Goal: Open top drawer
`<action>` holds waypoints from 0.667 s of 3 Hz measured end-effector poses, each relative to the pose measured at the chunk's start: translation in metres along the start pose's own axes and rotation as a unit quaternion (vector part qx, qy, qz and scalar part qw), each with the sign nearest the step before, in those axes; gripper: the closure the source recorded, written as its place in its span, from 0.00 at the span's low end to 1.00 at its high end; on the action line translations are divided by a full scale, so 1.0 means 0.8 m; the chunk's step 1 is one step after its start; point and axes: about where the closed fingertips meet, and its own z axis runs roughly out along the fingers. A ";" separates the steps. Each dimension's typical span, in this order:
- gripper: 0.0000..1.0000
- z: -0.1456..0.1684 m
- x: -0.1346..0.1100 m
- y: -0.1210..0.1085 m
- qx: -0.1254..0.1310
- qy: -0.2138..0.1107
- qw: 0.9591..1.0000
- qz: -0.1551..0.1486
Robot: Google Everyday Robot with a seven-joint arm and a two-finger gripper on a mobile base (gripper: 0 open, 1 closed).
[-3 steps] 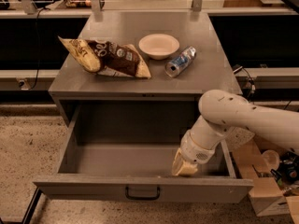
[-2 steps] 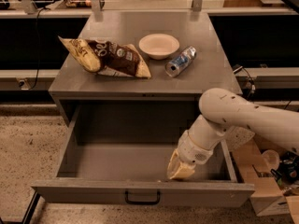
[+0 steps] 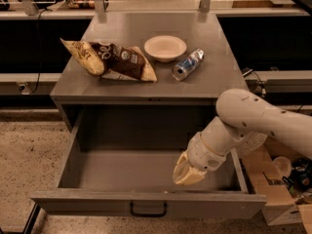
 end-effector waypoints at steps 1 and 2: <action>1.00 -0.041 -0.015 -0.023 0.079 -0.002 0.996 -0.033; 1.00 -0.094 -0.028 -0.041 0.154 0.001 0.986 -0.069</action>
Offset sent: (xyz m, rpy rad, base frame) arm 0.0735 -0.0318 0.1220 0.0560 -0.5405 -0.0751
